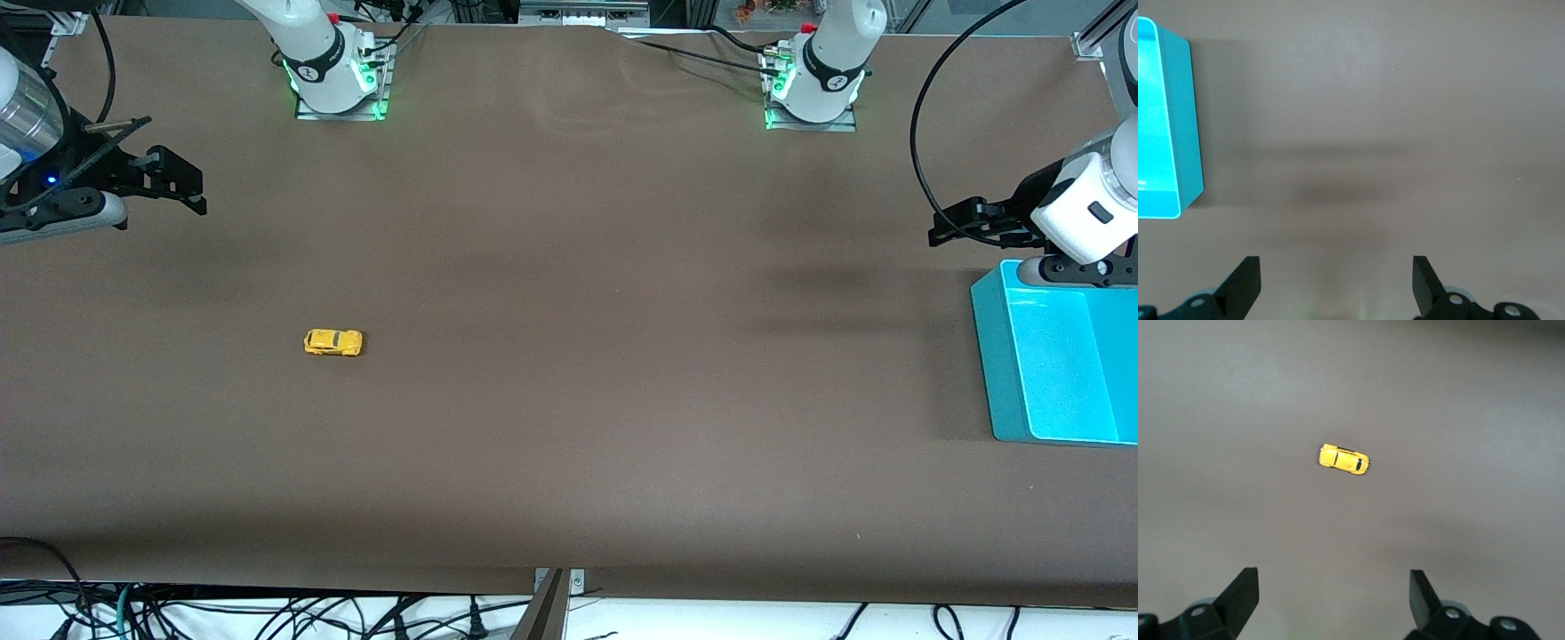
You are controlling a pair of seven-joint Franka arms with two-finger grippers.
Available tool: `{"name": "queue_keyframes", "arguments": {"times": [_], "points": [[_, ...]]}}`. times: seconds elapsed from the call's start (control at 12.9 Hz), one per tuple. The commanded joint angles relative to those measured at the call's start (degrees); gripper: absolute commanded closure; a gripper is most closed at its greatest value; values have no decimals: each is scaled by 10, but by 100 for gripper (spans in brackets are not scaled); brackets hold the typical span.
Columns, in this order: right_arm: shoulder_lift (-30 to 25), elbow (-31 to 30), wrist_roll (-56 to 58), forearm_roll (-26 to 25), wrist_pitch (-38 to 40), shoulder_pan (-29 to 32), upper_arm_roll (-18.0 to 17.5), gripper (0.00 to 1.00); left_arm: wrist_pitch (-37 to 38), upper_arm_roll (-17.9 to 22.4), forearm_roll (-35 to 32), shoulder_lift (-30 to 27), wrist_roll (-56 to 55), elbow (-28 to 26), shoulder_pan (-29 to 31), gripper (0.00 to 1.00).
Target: Wind and store yellow beetle car
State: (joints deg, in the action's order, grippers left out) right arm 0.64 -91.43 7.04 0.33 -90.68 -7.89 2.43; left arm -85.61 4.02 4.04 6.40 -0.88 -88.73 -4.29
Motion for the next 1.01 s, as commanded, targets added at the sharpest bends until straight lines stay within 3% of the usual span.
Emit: {"name": "queue_keyframes", "arguments": {"times": [0.0,0.93], "points": [[-6,-6,3,10,5,-2,2,0,-3,-2,-6,1,11,4,4,0],[-7,-14,3,10,4,-2,1,0,-3,-3,-6,1,11,5,3,0]]}}
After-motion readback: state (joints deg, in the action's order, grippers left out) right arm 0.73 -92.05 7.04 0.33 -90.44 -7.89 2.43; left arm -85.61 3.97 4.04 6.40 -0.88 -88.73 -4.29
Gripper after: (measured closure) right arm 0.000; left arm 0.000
